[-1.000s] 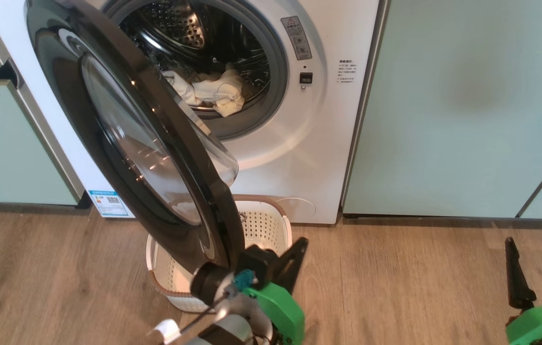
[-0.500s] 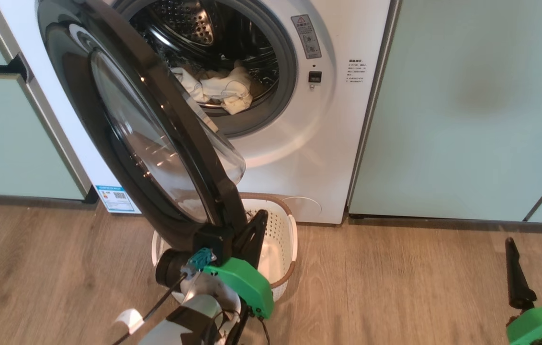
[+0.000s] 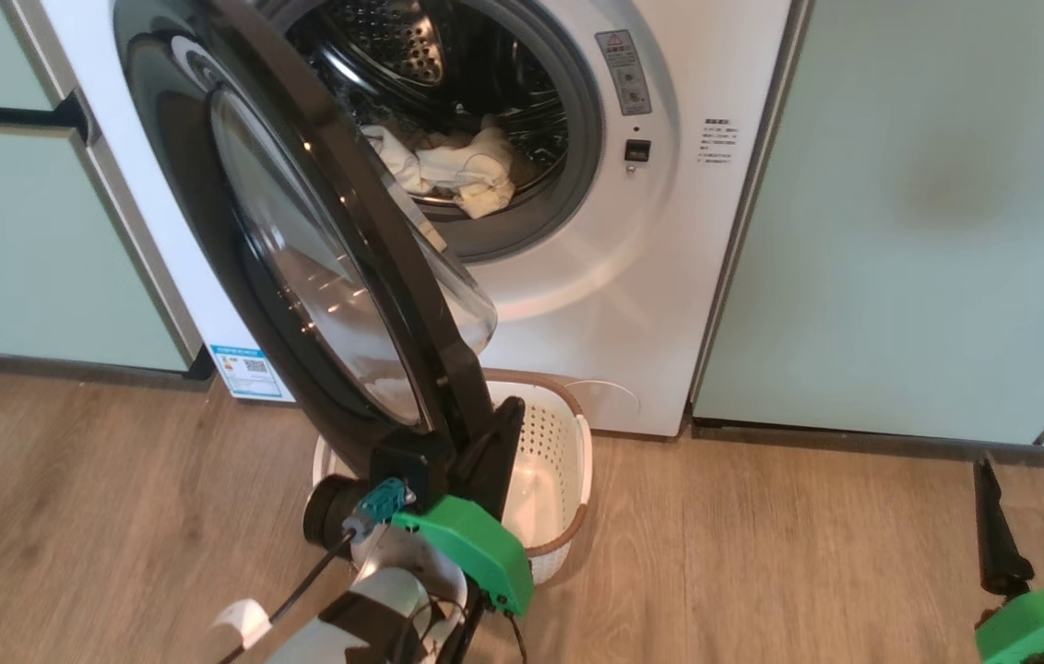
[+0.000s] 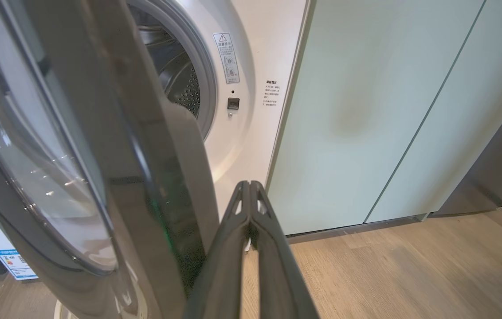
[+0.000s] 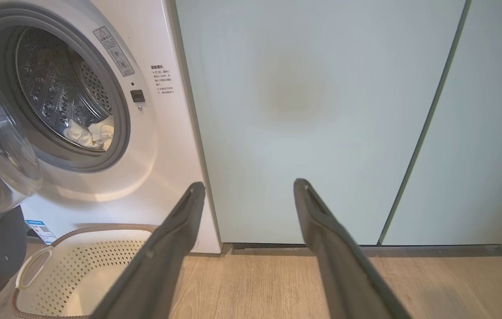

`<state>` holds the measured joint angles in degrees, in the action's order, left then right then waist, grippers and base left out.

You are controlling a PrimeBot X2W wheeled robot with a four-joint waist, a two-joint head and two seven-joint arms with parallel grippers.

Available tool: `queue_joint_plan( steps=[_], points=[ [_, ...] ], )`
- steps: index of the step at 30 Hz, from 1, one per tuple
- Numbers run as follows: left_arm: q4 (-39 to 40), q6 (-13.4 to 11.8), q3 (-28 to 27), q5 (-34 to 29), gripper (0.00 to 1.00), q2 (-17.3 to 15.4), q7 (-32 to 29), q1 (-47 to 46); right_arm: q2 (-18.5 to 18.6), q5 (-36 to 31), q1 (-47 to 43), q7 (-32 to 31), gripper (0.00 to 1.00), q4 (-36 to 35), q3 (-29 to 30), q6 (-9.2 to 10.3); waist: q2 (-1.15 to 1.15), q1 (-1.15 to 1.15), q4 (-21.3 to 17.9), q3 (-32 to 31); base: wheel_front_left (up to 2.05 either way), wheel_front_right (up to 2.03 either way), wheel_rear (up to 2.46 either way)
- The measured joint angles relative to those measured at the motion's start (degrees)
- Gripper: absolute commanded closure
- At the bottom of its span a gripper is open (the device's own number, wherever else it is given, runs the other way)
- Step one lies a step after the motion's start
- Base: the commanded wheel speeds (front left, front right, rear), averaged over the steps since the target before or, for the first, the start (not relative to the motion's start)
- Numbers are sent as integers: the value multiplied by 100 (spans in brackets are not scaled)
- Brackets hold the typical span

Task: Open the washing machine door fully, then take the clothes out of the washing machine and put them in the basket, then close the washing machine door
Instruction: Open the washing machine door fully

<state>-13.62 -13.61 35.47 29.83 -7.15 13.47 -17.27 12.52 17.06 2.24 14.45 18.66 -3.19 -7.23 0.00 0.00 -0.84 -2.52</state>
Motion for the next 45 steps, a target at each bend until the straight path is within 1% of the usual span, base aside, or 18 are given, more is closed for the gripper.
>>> queue_joint_plan(
  steps=[19, 34, 45],
  points=[
    [203, -53, 101, 49, 100, -155, -163, 205, -13, 0, 0, 0, 0, -1, 0, 0, 0, 0, 466, 1, 0, 0, 0],
    [775, -233, 136, 48, 100, -622, -467, 504, -154, 0, -3, -1, 0, 4, 76, 0, 0, 0, 1009, 15, 0, 0, 0],
    [1318, -378, -33, 51, 100, -1035, -642, 764, -213, 0, -2, 0, 0, 12, 82, 0, 0, 0, 1477, 39, 0, 0, 0]
  ],
)
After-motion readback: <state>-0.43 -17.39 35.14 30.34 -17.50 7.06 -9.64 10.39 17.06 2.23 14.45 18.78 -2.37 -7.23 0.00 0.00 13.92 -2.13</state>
